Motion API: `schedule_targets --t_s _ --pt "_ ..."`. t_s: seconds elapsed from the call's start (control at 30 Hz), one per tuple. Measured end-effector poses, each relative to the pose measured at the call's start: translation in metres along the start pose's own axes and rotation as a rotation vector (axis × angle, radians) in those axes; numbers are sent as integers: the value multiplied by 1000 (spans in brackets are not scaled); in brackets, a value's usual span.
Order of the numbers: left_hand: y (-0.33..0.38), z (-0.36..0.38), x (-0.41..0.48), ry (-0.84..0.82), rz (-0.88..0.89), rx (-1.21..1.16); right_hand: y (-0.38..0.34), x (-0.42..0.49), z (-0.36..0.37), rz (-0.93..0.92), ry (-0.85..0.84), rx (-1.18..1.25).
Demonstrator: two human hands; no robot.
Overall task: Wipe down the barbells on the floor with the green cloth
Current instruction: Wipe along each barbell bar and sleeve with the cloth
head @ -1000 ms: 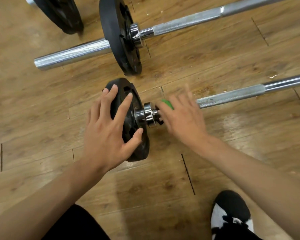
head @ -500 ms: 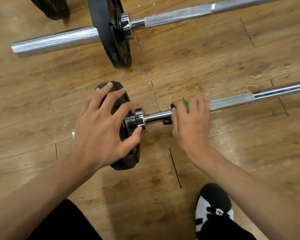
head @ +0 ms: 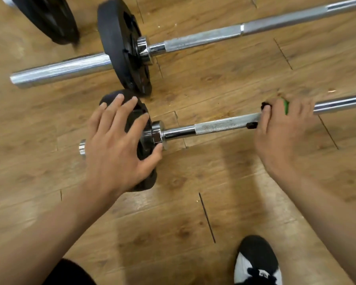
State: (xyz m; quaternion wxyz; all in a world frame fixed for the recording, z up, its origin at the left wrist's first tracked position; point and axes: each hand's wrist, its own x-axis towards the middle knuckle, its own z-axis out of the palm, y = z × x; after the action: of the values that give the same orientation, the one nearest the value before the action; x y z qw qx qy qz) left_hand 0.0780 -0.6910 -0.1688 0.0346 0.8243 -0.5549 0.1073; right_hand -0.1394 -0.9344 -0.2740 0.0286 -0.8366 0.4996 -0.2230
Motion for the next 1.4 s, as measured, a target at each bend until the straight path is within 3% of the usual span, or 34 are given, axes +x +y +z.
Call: schedule_targets --t_s 0.17,0.3,0.47,0.53,0.6,0.8,0.93,1.1,1.23,1.3,1.4 --pt "-10 0 23 13 10 4 -115 -37 25 -362 -100 201" --pt "-9 7 5 83 10 -18 -65 -9 22 -629 -59 129" --pt "-1 14 -3 103 -21 -39 50 19 4 -316 29 7" --pt "2 14 -1 104 -44 -42 55 25 3 -102 54 -6" --pt "4 13 -2 94 -50 -23 29 24 6 -10 45 8" --pt "10 9 -8 58 -45 1 -106 -32 17 -358 -140 194" --pt "11 4 -14 6 -19 16 -73 -14 18 -603 -89 157" --pt "19 0 -17 -19 -50 18 23 11 -1 -355 -59 37" --pt "18 -4 -15 -46 -82 46 -14 0 0 -98 -34 48" --pt "10 -6 -3 -46 -89 76 -62 -20 8 -158 -45 73" --pt "-2 -6 16 -66 -52 98 -128 -58 14 -423 -125 181"
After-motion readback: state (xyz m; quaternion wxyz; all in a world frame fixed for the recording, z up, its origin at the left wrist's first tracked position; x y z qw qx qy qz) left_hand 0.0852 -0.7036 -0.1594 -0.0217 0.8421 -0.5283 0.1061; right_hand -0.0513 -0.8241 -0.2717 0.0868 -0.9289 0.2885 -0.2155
